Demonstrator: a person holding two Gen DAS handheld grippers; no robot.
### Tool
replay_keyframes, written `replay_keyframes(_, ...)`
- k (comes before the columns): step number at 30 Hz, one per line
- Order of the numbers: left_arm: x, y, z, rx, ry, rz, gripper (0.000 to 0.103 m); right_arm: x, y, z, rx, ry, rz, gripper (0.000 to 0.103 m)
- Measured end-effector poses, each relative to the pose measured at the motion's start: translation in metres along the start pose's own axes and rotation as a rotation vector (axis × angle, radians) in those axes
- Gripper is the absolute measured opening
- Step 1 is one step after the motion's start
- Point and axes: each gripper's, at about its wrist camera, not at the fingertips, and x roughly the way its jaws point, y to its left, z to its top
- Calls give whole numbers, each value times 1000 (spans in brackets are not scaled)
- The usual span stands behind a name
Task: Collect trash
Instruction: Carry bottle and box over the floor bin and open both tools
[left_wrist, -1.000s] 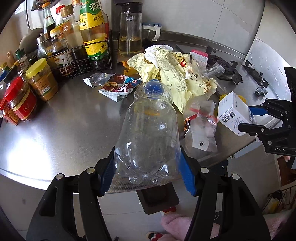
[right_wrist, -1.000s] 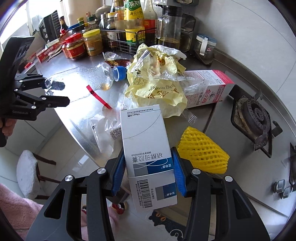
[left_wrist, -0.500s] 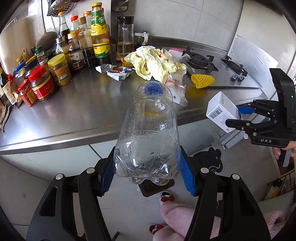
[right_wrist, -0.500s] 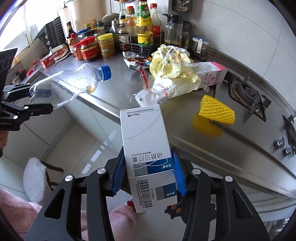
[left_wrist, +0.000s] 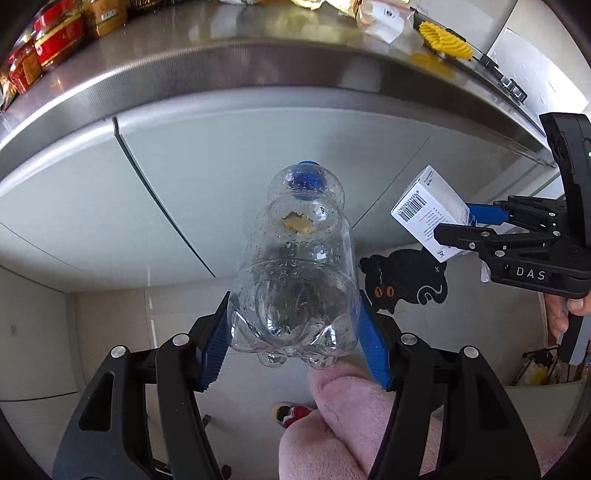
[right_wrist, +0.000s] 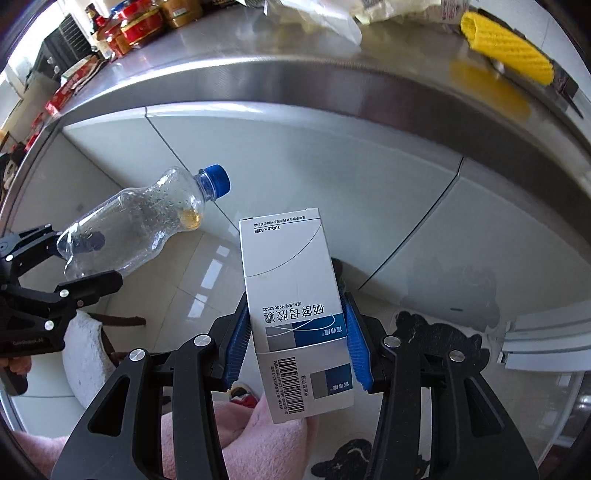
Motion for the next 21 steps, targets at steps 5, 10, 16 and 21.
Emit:
replay_keyframes(5,67,-1,1,-32,65,-34,59,66,-15,2,94,52,8,49)
replay_keyframes(10,128,-1,-1,-41,121,-17,59,120,-22,-2,194,86,-3,49)
replay_keyframes(16,177,4,-7,-58,166,-6,59,169,-33,-11,281,157,24,49)
replay_keyframes(21,193,5,-13,-67,201,-22,60,187,-34,-1,311,182,54,51)
